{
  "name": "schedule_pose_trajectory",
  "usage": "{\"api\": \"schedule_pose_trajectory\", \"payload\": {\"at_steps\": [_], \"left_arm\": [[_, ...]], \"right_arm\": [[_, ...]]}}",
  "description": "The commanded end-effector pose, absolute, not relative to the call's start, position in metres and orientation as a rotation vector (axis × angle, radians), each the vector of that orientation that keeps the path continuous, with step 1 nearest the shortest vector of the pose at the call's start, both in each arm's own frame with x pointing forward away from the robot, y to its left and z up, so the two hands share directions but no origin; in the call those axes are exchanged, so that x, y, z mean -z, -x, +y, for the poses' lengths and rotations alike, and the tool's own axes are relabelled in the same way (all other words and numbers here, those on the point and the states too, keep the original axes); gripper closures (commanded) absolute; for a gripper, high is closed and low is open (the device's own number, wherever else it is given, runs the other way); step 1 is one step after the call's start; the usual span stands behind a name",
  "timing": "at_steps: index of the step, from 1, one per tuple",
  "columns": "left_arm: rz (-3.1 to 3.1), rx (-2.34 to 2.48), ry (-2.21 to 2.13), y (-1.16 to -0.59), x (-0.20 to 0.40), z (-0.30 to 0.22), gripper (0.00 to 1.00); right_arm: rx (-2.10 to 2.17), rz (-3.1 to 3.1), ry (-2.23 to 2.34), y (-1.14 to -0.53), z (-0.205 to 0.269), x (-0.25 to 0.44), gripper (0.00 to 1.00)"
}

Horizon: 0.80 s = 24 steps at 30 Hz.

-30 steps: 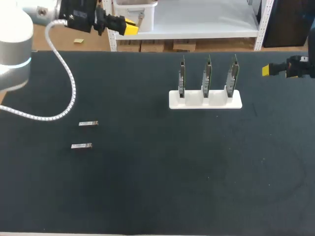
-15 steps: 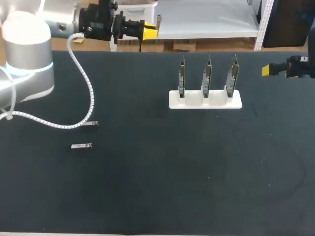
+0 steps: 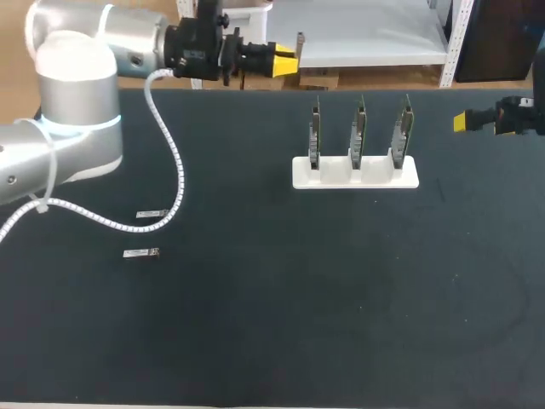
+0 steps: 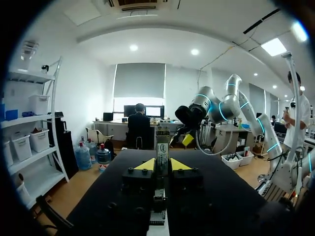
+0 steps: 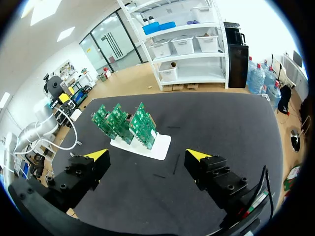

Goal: Pick up the optical module with the left hand, and insert it into the network port with the right hand.

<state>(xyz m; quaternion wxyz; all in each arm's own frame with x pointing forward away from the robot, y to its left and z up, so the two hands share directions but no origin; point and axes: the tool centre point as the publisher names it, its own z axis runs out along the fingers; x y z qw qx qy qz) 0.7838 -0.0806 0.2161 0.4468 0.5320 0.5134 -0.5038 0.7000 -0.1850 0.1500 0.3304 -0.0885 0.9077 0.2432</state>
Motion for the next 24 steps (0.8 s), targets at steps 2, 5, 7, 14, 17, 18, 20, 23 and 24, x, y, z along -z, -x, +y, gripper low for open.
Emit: {"api": "schedule_pose_trajectory", "payload": {"at_steps": [2, 5, 7, 14, 17, 18, 20, 23, 24], "left_arm": [[1.275, 1.260, -1.283, -0.793, -0.208, -0.099, 1.00], [1.281, 1.270, -1.269, -0.792, -0.204, -0.104, 1.00], [1.280, 1.252, -1.264, -0.792, -0.202, -0.106, 1.00], [1.272, 1.255, -1.269, -0.787, -0.195, -0.109, 1.00], [1.268, 1.263, -1.279, -0.783, -0.194, -0.112, 1.00], [1.268, 1.265, -1.281, -0.782, -0.193, -0.113, 1.00], [1.269, 1.269, -1.279, -0.781, -0.192, -0.114, 1.00], [1.275, 1.279, -1.266, -0.781, -0.190, -0.114, 1.00], [1.278, 1.280, -1.264, -0.781, -0.190, -0.114, 1.00]], "right_arm": [[-0.636, 2.374, 0.231, -0.700, -0.185, -0.150, 0.00], [-0.636, 2.374, 0.231, -0.700, -0.185, -0.150, 0.00], [-0.636, 2.374, 0.231, -0.700, -0.185, -0.150, 0.00], [-0.636, 2.374, 0.231, -0.700, -0.185, -0.150, 0.00], [-0.636, 2.374, 0.231, -0.700, -0.185, -0.150, 0.00], [-0.636, 2.374, 0.231, -0.700, -0.185, -0.150, 0.00], [-0.636, 2.374, 0.231, -0.700, -0.185, -0.150, 0.00], [-0.636, 2.374, 0.231, -0.700, -0.185, -0.150, 0.00], [-0.636, 2.374, 0.231, -0.700, -0.185, -0.150, 0.00]]}}
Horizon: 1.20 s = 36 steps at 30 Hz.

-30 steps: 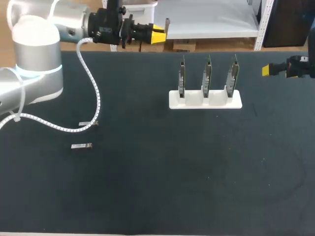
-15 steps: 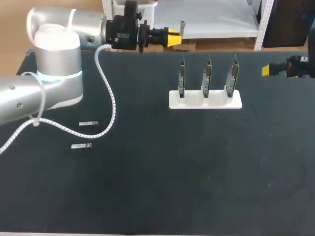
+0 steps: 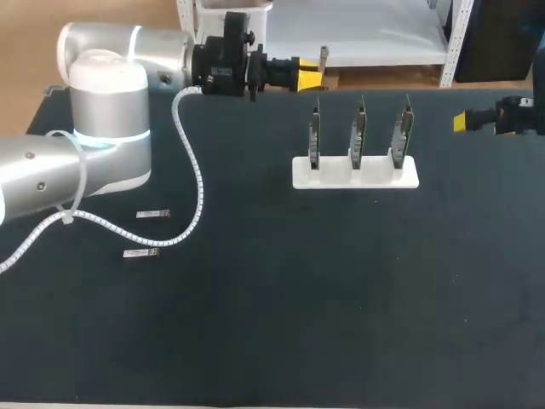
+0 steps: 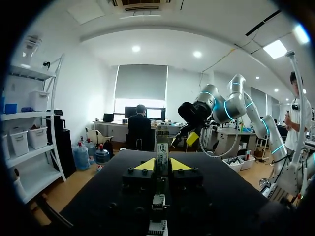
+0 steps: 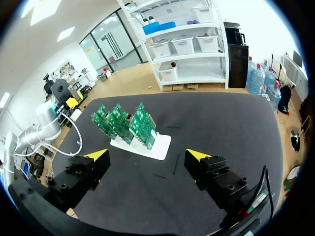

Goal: Pick up the optical module with the left hand, and insert it into the network port with the right hand.

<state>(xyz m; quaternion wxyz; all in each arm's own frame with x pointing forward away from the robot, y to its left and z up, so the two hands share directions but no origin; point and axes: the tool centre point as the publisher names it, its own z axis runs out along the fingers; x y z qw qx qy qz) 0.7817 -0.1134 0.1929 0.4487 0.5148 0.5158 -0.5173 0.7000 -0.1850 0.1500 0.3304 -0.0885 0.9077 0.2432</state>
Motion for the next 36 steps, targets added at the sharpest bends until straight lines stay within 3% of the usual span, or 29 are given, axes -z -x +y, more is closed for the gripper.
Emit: {"api": "schedule_pose_trajectory", "payload": {"at_steps": [1, 36], "left_arm": [[1.280, 1.280, -1.261, -0.781, -0.189, -0.114, 1.00], [1.349, 1.294, -1.221, -0.783, -0.164, -0.113, 1.00]], "right_arm": [[-0.636, 2.374, 0.231, -0.700, -0.185, -0.150, 0.00], [-0.636, 2.374, 0.231, -0.700, -0.185, -0.150, 0.00]]}}
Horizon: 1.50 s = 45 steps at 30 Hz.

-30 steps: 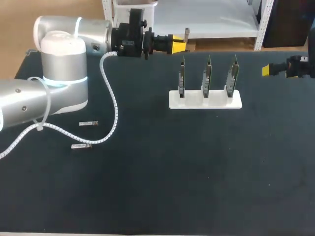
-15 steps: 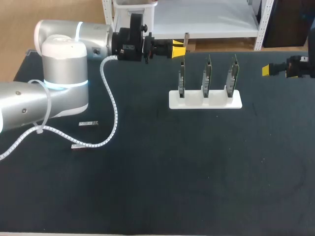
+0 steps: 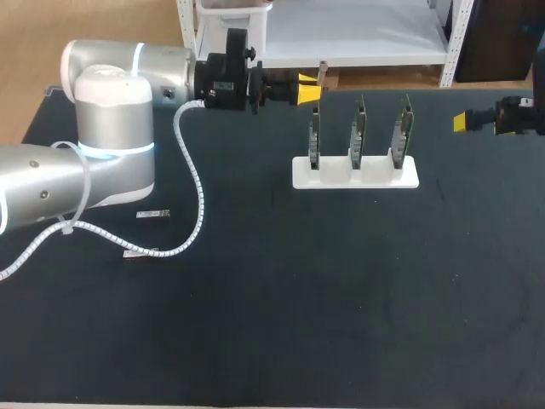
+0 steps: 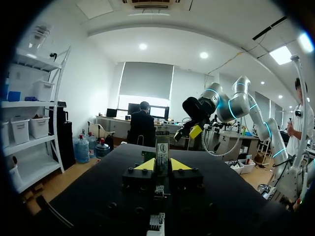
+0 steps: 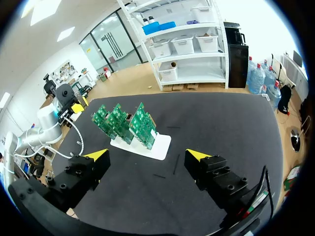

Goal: Pick up the optical module with the left hand, and insert it into the network port with the right hand.

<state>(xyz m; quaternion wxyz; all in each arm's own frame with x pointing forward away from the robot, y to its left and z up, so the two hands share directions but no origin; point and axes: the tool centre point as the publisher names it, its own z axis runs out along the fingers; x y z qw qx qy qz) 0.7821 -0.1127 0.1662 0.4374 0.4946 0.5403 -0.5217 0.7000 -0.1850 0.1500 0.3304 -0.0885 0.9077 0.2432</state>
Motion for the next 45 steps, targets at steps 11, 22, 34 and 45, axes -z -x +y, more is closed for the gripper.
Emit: {"api": "schedule_pose_trajectory", "payload": {"at_steps": [11, 22, 34, 45], "left_arm": [[1.369, 1.295, -1.201, -0.784, -0.160, -0.114, 1.00], [1.369, 1.295, -1.201, -0.784, -0.160, -0.114, 1.00], [1.369, 1.295, -1.201, -0.784, -0.160, -0.114, 1.00], [1.369, 1.295, -1.201, -0.784, -0.160, -0.114, 1.00]], "right_arm": [[-0.636, 2.374, 0.231, -0.700, -0.185, -0.150, 0.00], [-0.664, 2.337, 0.316, -0.714, -0.188, -0.158, 0.00], [-0.888, 2.035, 0.934, -0.768, -0.156, -0.206, 0.00], [-1.111, 1.812, 1.472, -0.795, -0.107, -0.214, 0.00]]}}
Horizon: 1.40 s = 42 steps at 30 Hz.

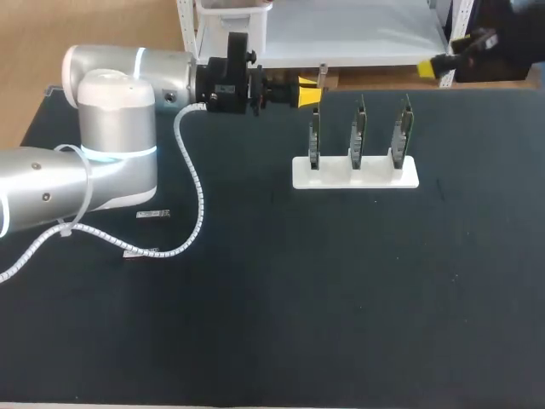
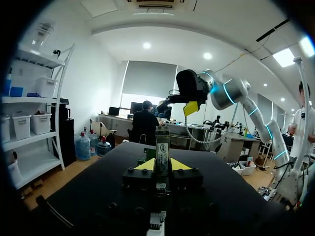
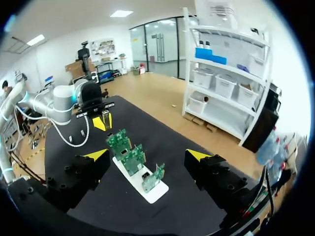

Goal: Pick up the optical module with the left hand, and insert it into the network port with the right hand.

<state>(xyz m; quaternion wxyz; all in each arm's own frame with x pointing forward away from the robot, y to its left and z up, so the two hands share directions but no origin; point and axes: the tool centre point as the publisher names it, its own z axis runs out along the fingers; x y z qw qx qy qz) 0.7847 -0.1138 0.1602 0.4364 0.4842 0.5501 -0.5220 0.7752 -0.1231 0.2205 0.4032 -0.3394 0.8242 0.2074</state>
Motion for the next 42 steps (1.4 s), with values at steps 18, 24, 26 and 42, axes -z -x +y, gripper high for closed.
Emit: {"api": "schedule_pose_trajectory", "payload": {"at_steps": [18, 24, 26, 42], "left_arm": [[1.369, 1.295, -1.201, -0.784, -0.160, -0.114, 1.00], [1.369, 1.295, -1.201, -0.784, -0.160, -0.114, 1.00], [1.369, 1.295, -1.201, -0.784, -0.160, -0.114, 1.00], [1.369, 1.295, -1.201, -0.784, -0.160, -0.114, 1.00]], "right_arm": [[-1.221, 1.672, 1.768, -0.792, -0.044, -0.199, 0.00], [-1.235, 1.687, 1.698, -0.800, -0.033, -0.196, 0.00], [-1.236, 1.697, 1.657, -0.802, -0.030, -0.196, 0.00], [-1.173, 1.699, 1.543, -0.794, -0.010, -0.195, 0.00]]}}
